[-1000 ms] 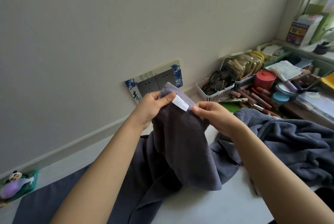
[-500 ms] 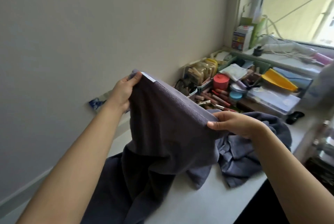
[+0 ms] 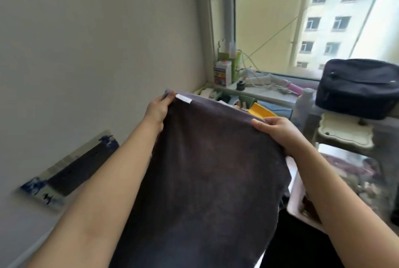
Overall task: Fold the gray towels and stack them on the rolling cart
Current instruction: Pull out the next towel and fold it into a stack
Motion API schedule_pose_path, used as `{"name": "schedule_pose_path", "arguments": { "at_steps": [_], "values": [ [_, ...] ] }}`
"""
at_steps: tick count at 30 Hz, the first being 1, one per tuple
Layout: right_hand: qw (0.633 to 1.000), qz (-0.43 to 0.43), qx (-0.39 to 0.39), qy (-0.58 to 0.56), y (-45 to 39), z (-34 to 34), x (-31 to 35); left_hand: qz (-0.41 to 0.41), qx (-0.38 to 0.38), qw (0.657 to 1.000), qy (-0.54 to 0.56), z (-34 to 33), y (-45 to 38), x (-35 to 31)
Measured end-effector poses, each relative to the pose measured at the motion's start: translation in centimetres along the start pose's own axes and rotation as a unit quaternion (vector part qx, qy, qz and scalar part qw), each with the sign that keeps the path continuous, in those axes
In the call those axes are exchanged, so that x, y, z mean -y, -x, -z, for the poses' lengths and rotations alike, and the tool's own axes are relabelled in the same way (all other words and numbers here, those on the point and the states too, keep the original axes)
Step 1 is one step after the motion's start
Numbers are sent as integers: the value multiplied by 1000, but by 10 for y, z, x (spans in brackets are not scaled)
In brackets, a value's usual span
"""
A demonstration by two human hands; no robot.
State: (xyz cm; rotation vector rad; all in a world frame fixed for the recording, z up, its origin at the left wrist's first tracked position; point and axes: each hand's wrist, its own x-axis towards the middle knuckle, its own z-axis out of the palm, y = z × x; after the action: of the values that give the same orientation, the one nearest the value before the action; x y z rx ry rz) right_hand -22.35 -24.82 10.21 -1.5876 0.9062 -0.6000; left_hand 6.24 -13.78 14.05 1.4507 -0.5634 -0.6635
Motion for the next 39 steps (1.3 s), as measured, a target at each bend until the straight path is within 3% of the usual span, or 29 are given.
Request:
{"name": "schedule_pose_path", "arguments": {
  "at_steps": [5,11,18,23,26,30,35,39],
  "values": [
    [996,-71,-42,44,-24,9,-36,68,13,997,-23,-33,-33,50],
    [989,-96,-104,34,-32,10,-53,124,51,991,12,-51,-54,81],
    [993,-93,-45,48,-6,-3,-42,97,29,995,6,-26,-29,78],
    [996,-88,34,6,30,-51,-30,59,0,998,-27,41,24,70],
    [991,-85,95,-43,54,-87,-23,93,-28,994,-48,85,65,63],
    [976,-57,179,-113,99,-141,-2,226,-26,969,94,149,135,56],
    [936,-46,292,-193,176,-211,34,157,-47,953,254,221,227,43],
    [911,-44,358,-202,236,-269,48,112,-98,939,309,282,293,38]
  ]
}}
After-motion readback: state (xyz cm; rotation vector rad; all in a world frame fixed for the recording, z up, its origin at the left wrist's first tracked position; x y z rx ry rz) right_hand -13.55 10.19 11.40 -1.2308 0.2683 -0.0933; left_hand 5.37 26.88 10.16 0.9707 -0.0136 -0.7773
